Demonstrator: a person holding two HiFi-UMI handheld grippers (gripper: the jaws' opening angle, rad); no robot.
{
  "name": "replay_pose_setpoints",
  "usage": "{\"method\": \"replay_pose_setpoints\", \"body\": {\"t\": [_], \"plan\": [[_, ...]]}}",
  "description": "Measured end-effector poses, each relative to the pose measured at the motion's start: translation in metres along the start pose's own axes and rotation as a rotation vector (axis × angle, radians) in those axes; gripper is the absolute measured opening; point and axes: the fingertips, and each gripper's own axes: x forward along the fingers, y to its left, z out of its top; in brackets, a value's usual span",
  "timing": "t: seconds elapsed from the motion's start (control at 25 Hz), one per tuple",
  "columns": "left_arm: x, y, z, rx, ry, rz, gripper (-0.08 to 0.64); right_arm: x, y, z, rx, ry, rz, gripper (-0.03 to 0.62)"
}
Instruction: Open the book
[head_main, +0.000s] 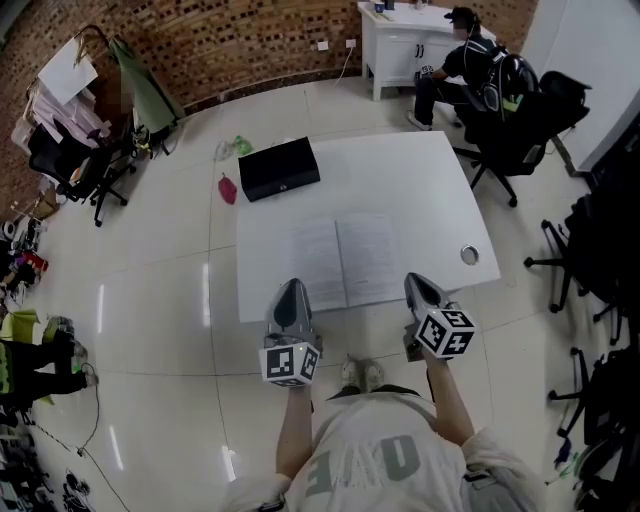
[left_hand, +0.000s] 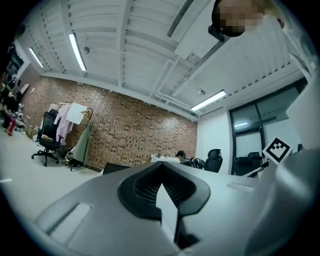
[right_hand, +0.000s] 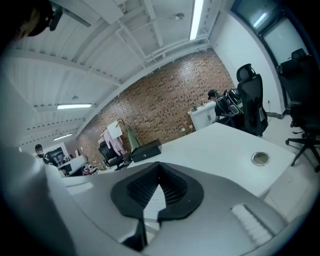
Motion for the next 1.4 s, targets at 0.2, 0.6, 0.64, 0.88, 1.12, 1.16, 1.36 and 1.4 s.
{"method": "replay_pose_setpoints", "body": {"t": [0.2,0.6,0.64,0.88,1.12,1.16,1.36,1.4], "plan": [[-0.013,-0.01,-0.002,-0.022,0.015,-0.053,0.012,-0.033,0.012,0.013,0.01,-0.082,-0.038,0.005],[-0.091,-0.039,0.013,0.008,-0.032,-0.018,0.012,-0.115,0.034,-0.017,-0.044,-0.121,0.043,0.005],[-0.109,-0.047,0.016,0.012,-0.041,-0.016,0.012,-0.133,0.035,-0.027,-0.053,-0.123,0.045,0.005],[-0.255,-0.137,-0.005,0.045,-0.037,-0.038,0.012,-0.269,0.038,-0.108,-0.071,-0.111,0.068,0.005],[-0.378,-0.219,-0.015,0.017,0.013,-0.016,0.012,-0.395,0.082,-0.141,-0.099,-0.12,0.159,0.005],[-0.392,-0.229,-0.013,0.02,0.016,-0.016,0.012,-0.411,0.088,-0.146,-0.096,-0.121,0.17,0.005],[-0.433,-0.263,0.004,0.028,0.019,-0.037,0.012,-0.464,0.104,-0.159,-0.015,-0.132,0.191,0.003],[-0.438,-0.266,0.006,0.024,0.022,-0.034,0.012,-0.469,0.104,-0.163,0.005,-0.126,0.192,0.003]]}}
